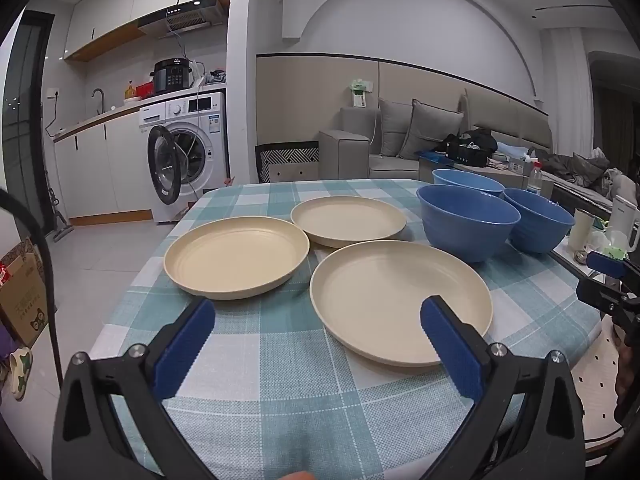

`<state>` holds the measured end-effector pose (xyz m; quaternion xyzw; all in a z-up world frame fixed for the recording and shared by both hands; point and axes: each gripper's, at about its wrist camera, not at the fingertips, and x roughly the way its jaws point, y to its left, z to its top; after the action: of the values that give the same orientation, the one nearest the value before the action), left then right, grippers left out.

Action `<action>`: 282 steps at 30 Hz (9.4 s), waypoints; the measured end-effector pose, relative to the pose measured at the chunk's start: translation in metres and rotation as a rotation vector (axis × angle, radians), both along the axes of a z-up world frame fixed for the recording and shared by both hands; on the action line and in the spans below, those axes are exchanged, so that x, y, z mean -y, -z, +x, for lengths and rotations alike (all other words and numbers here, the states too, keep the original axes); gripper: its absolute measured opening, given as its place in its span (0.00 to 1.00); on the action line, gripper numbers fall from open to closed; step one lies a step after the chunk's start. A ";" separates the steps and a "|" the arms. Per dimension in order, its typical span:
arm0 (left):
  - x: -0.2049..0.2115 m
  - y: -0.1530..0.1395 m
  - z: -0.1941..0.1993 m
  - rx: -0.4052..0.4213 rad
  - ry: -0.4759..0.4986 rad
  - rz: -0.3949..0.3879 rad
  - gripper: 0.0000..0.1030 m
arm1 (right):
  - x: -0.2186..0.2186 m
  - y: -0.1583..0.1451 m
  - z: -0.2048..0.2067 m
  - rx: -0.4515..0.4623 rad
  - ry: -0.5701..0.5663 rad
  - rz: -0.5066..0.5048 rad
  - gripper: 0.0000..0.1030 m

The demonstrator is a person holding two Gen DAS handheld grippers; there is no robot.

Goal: Organize plates and bowls

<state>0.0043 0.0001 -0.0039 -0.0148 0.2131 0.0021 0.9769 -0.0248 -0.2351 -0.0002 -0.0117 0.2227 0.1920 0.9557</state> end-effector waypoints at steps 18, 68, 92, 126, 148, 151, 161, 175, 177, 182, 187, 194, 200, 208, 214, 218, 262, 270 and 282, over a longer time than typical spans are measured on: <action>0.002 -0.005 -0.005 0.003 -0.003 0.002 1.00 | -0.002 0.000 0.001 0.002 0.000 -0.006 1.00; -0.008 -0.025 0.002 0.013 -0.010 -0.002 1.00 | -0.006 -0.023 0.008 0.019 -0.041 -0.019 1.00; -0.018 -0.039 0.044 -0.036 -0.011 -0.007 1.00 | -0.013 -0.062 0.037 0.040 -0.075 -0.044 1.00; -0.022 -0.036 0.103 -0.191 -0.054 0.037 1.00 | -0.065 -0.091 0.116 -0.045 -0.209 -0.098 1.00; -0.027 -0.056 0.152 -0.211 -0.053 0.031 1.00 | -0.079 -0.117 0.173 -0.077 -0.253 -0.103 1.00; -0.029 -0.058 0.157 -0.214 -0.054 0.027 1.00 | -0.083 -0.120 0.180 -0.086 -0.264 -0.105 1.00; -0.032 -0.066 0.172 -0.223 -0.054 0.029 1.00 | -0.088 -0.128 0.202 -0.119 -0.279 -0.092 1.00; -0.032 -0.067 0.206 -0.263 -0.038 0.028 1.00 | -0.091 -0.127 0.238 -0.194 -0.271 -0.096 1.00; -0.033 -0.067 0.209 -0.264 -0.033 0.027 1.00 | -0.091 -0.128 0.241 -0.194 -0.264 -0.099 1.00; -0.037 -0.067 0.217 -0.273 -0.028 0.017 1.00 | -0.091 -0.130 0.254 -0.208 -0.238 -0.115 1.00; -0.046 -0.070 0.222 -0.275 -0.033 0.003 1.00 | -0.088 -0.131 0.270 -0.243 -0.215 -0.104 1.00; -0.055 -0.072 0.232 -0.288 -0.036 -0.016 1.00 | -0.088 -0.129 0.287 -0.285 -0.206 -0.107 1.00; -0.056 -0.073 0.243 -0.300 -0.019 -0.013 1.00 | -0.090 -0.123 0.303 -0.327 -0.193 -0.115 1.00; -0.056 -0.065 0.255 -0.324 -0.014 -0.015 1.00 | -0.095 -0.111 0.317 -0.389 -0.194 -0.128 1.00; -0.051 -0.057 0.265 -0.348 -0.007 -0.007 1.00 | -0.100 -0.102 0.326 -0.411 -0.202 -0.142 1.00; -0.049 -0.054 0.271 -0.357 -0.003 0.006 1.00 | -0.106 -0.098 0.332 -0.420 -0.213 -0.160 1.00; -0.039 -0.018 0.318 -0.472 0.032 0.036 1.00 | -0.116 -0.035 0.389 -0.648 -0.180 -0.239 0.85; -0.035 -0.010 0.327 -0.504 0.043 0.058 1.00 | -0.118 -0.024 0.397 -0.700 -0.185 -0.264 0.76; -0.029 0.002 0.338 -0.579 0.081 0.069 1.00 | -0.128 -0.002 0.408 -0.824 -0.194 -0.295 0.67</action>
<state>0.3419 0.0295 -0.0063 0.0281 0.4831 -0.0255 0.8748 0.3831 -0.1070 0.0018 -0.0915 0.6076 0.2357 0.7529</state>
